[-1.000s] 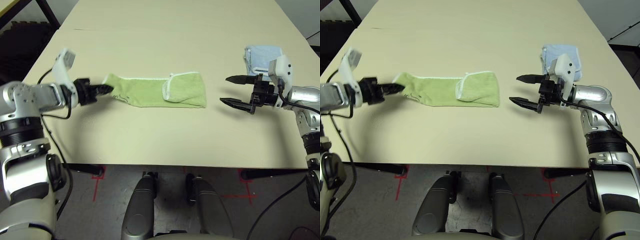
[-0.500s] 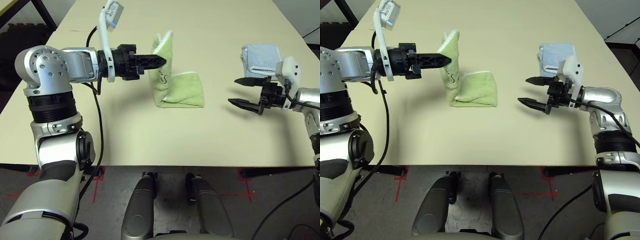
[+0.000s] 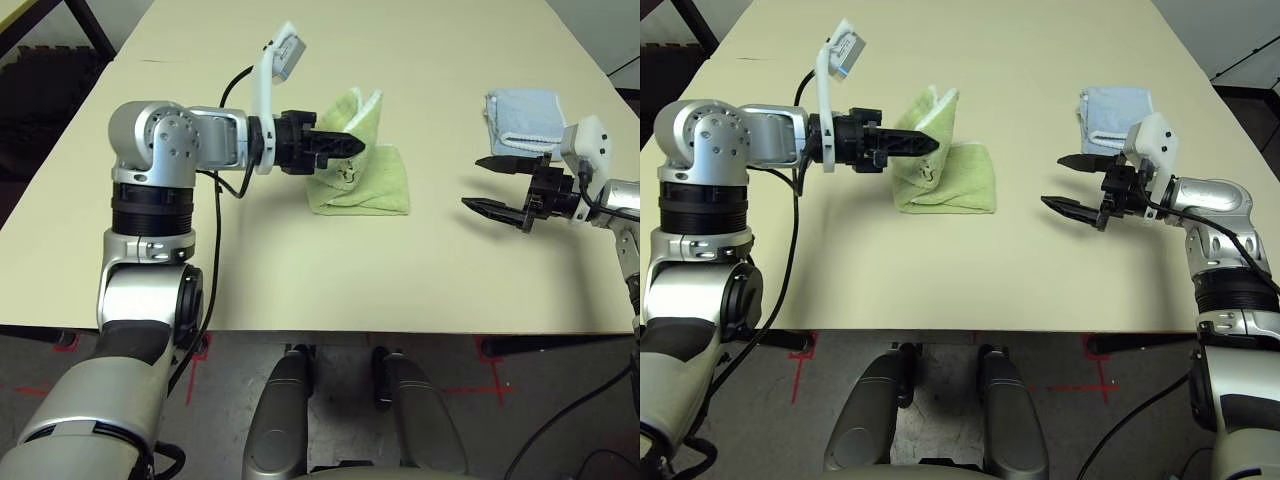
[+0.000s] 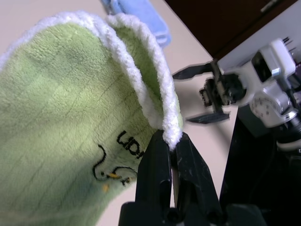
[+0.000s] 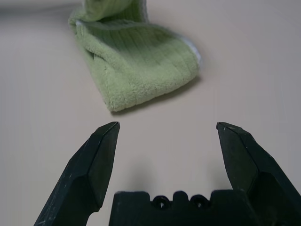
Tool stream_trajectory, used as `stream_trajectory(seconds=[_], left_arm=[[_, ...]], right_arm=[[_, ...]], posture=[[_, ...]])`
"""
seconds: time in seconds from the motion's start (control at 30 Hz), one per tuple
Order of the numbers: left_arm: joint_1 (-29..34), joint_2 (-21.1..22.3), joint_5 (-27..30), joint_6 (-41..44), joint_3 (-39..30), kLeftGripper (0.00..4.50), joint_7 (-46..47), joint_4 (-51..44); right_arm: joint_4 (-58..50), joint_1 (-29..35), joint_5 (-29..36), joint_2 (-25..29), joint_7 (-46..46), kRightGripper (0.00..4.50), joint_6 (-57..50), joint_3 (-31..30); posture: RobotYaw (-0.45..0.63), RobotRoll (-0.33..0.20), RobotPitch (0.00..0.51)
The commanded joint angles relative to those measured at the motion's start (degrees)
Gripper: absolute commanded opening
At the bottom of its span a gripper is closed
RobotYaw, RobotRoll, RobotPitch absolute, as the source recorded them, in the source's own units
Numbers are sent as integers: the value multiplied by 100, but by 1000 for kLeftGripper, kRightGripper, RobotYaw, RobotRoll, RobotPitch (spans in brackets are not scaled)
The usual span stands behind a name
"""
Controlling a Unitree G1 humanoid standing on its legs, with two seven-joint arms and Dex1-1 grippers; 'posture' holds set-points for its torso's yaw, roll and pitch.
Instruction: Fold the towel and set it aside.
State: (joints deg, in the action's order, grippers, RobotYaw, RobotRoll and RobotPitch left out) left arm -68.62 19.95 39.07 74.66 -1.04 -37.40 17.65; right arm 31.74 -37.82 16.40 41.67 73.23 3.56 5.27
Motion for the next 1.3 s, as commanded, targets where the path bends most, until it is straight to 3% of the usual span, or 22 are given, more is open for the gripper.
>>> stream_trajectory(seconds=[0.03,0.4,0.77,0.9,1.0,1.17,1.2,1.3], left_arm=[[-63,-124,-89,-32,245,21,-188,102],[-4,-153,-681,-406,1064,21,-620,594],[-134,-701,-1162,-781,993,21,-489,1151],[-162,-833,-1186,-820,948,1159,-508,1137],[-154,-786,-1174,-1034,897,2284,-661,1072],[101,-223,-1127,-1995,824,4263,-1704,754],[148,-131,-1117,-2244,755,4464,-1883,759],[422,330,-1445,-3740,755,4464,-2656,958]], right_arm=[[-82,75,17,25,-13,4500,-29,21],[-174,54,13,1,-42,4500,-55,-6],[-174,73,-18,5,-59,4500,-19,-12],[-181,73,-20,5,-64,4500,-16,-13],[-185,70,-17,4,-66,4500,-13,-10],[-138,-50,92,-12,-57,4500,-100,64],[-136,-77,125,-17,-56,4500,-135,83],[-149,-177,229,-71,-106,4500,-261,123]], posture=[[86,0,189],[87,0,184],[86,0,179],[83,0,179],[81,0,179],[80,0,183],[81,0,185],[82,0,185]])
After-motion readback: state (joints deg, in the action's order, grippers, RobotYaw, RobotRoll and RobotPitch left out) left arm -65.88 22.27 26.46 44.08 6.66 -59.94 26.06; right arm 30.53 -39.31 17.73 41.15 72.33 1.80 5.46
